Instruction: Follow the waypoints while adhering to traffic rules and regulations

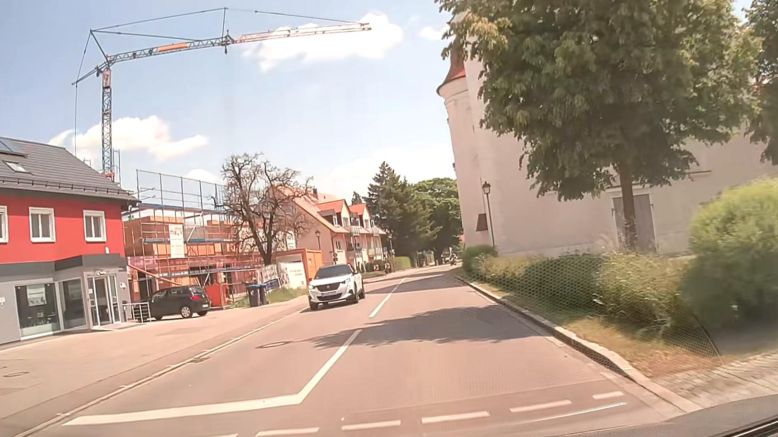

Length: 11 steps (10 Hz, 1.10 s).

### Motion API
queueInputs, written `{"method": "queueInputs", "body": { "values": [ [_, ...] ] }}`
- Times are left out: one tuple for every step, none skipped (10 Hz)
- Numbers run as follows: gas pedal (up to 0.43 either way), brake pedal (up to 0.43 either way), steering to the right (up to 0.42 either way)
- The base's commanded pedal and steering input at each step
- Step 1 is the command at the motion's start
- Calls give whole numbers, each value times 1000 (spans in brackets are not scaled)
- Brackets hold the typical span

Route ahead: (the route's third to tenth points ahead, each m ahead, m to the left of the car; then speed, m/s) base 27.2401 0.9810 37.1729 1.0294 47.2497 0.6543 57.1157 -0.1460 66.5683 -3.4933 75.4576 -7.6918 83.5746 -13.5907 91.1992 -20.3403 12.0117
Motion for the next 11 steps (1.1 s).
{"method": "queueInputs", "body": {
  "values": [
    [118, 12, -1],
    [118, 12, -1],
    [118, 12, -1],
    [118, 12, -1],
    [118, 12, -1],
    [110, 12, -2],
    [110, 12, -2],
    [110, 12, -1],
    [110, 12, -1],
    [110, 12, -1],
    [110, 12, -1]
  ]
}}
